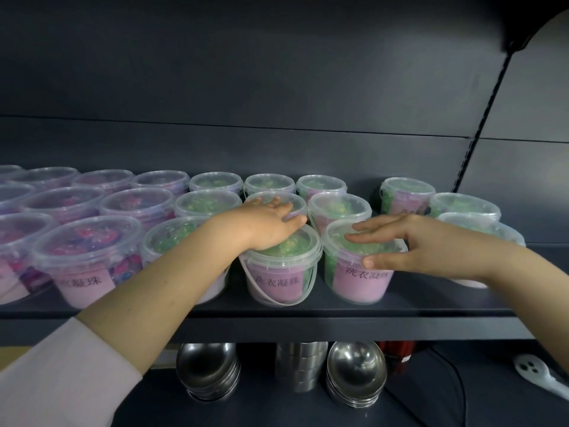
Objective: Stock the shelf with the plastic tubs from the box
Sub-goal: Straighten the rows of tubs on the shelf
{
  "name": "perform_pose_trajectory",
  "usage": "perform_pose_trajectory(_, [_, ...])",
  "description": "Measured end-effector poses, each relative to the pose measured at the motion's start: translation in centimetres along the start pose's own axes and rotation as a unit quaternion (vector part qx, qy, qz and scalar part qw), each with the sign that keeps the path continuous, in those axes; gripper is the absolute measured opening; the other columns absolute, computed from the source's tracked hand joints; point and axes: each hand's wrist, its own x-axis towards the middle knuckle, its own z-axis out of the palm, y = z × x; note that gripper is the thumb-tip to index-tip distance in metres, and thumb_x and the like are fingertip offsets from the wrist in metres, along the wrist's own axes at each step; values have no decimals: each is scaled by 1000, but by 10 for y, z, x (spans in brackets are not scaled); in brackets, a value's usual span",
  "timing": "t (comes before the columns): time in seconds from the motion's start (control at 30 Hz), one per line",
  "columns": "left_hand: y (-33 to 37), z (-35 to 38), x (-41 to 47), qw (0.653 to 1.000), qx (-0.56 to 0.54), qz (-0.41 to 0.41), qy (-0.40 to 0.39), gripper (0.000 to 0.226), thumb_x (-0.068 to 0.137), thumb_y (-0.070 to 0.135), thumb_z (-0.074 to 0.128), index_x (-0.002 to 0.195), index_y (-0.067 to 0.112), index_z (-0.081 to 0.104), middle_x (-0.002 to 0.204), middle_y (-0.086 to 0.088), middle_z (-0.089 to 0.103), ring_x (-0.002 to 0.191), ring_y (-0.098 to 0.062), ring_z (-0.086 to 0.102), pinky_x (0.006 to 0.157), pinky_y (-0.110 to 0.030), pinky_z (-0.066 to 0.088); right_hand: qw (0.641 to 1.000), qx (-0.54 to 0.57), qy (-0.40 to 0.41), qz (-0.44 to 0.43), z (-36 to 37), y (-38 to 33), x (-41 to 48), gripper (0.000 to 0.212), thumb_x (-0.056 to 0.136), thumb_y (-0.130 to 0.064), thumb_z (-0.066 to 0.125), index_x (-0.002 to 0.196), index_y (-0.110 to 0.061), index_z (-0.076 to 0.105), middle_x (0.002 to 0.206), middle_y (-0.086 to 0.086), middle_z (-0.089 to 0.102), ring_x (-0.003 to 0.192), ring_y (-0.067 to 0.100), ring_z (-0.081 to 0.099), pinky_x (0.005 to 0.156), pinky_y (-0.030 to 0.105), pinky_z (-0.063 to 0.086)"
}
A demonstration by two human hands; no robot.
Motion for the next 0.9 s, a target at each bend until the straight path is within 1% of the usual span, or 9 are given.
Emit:
perform_pose_trajectory(0.17, [3, -1, -4, 999, 39, 9, 28, 68, 94, 65, 9, 153, 31, 10, 162, 4, 1, 148, -22, -2, 119, -42, 0, 1000, 19, 14, 0, 5, 3, 0, 54, 68, -65, 62, 120, -53, 58, 142, -25, 43, 134, -10, 30, 117, 27, 21])
perform_pose_trajectory(0.3, [10, -6, -11, 976, 147, 59, 148, 66, 95, 63, 12, 153, 30, 15, 160, 3, 16, 148, -22, 9, 119, -41, 8, 1000, -7, 24, -16, 2, 0, -1, 64, 63, -81, 55, 121, -56, 55, 141, -26, 45, 133, -9, 34, 117, 31, 25])
perform_pose_trajectory(0.4, [18, -15, -19, 963, 128, 78, 223, 59, 99, 56, 17, 151, 30, 23, 158, 3, 25, 147, -22, 16, 118, -39, 14, 994, -6, 105, -20, -6, -2, -8, 61, 71, -73, 52, 127, -49, 54, 140, -24, 48, 130, -8, 38, 115, 25, 28])
perform_pose_trajectory(0.47, [31, -20, -26, 955, 101, 100, 260, 52, 101, 51, 21, 149, 32, 28, 157, 3, 27, 146, -21, 19, 117, -37, 16, 986, -72, 152, -23, -16, 5, -17, 54, 79, -63, 52, 130, -44, 53, 139, -20, 50, 131, -4, 40, 113, 21, 27])
perform_pose_trajectory(0.53, [50, -20, -34, 953, 58, 131, 266, 49, 101, 48, 24, 148, 34, 32, 157, 6, 27, 146, -18, 20, 115, -34, 18, 977, -143, 160, -3, -29, 19, -27, 48, 84, -54, 56, 130, -39, 57, 138, -15, 52, 133, 1, 39, 109, 14, 22])
perform_pose_trajectory(0.6, [73, -13, -38, 950, 27, 162, 264, 49, 100, 49, 25, 146, 35, 34, 156, 9, 28, 145, -14, 21, 115, -33, 19, 972, -168, 158, 35, -41, 40, -41, 43, 86, -49, 59, 125, -34, 62, 136, -14, 55, 130, 3, 44, 105, 12, 22])
perform_pose_trajectory(0.73, [108, 8, -31, 947, 13, 193, 258, 51, 98, 54, 25, 144, 35, 38, 154, 11, 32, 144, -10, 22, 115, -30, 17, 973, -130, 149, 120, -52, 81, -66, 40, 85, -53, 57, 123, -40, 61, 140, -11, 53, 127, 10, 48, 106, 25, 34])
perform_pose_trajectory(0.83, [114, 20, -20, 954, 23, 184, 237, 62, 91, 63, 15, 146, 40, 32, 152, 15, 35, 142, -10, 26, 114, -28, 18, 973, -91, 137, 163, -49, 108, -76, 42, 86, -55, 56, 126, -42, 58, 140, -7, 53, 124, 15, 51, 97, 26, 39])
perform_pose_trajectory(0.9, [113, 24, -15, 958, -5, 182, 220, 58, 92, 62, 15, 144, 43, 34, 149, 17, 38, 140, -4, 28, 112, -23, 19, 972, -73, 151, 161, -47, 117, -79, 39, 87, -53, 55, 123, -42, 60, 137, -8, 56, 120, 15, 53, 92, 24, 39])
